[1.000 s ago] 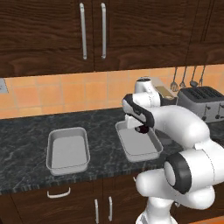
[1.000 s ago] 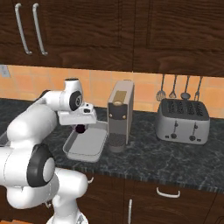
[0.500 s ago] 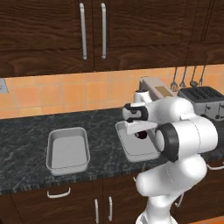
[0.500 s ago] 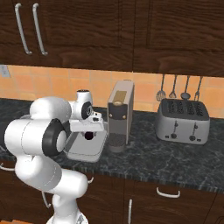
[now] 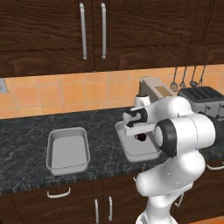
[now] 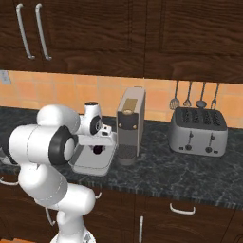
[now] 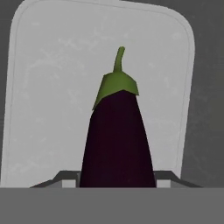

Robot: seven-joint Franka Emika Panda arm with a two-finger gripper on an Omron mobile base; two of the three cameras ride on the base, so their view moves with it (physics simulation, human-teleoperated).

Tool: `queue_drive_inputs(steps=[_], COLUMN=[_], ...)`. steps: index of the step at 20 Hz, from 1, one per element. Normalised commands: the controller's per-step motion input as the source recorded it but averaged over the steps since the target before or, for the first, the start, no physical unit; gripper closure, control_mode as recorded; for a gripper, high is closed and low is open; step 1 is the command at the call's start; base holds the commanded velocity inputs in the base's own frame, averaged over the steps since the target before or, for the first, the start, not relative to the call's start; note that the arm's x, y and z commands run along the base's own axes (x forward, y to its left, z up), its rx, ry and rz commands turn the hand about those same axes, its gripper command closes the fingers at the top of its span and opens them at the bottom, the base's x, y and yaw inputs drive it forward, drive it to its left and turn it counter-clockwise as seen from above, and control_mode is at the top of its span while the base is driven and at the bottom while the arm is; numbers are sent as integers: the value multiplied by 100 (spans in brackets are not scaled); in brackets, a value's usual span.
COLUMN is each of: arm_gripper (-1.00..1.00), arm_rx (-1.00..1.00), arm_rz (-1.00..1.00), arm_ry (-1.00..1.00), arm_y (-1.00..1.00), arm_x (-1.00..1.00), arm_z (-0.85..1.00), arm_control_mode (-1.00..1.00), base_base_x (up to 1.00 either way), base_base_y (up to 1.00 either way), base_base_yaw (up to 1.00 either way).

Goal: Place one eggplant and one fish in each tupperware on the nearby counter, to pack two identical lunches.

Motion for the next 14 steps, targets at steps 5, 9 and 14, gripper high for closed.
queue_drive_inputs(steps=[5, 9, 14], arm_gripper=[100, 100, -100], arm_rx=[0, 0, 0], arm_rz=[-7, -5, -1], arm_ry=[-1, 0, 0], arm_y=[-30, -13, 0], arm_x=[7, 0, 0], arm_z=[0, 0, 3], arm_control_mode=[-100, -100, -100], base_base_x=[0, 0, 0], base_base_y=[0, 0, 0], base_base_yaw=[0, 0, 0])
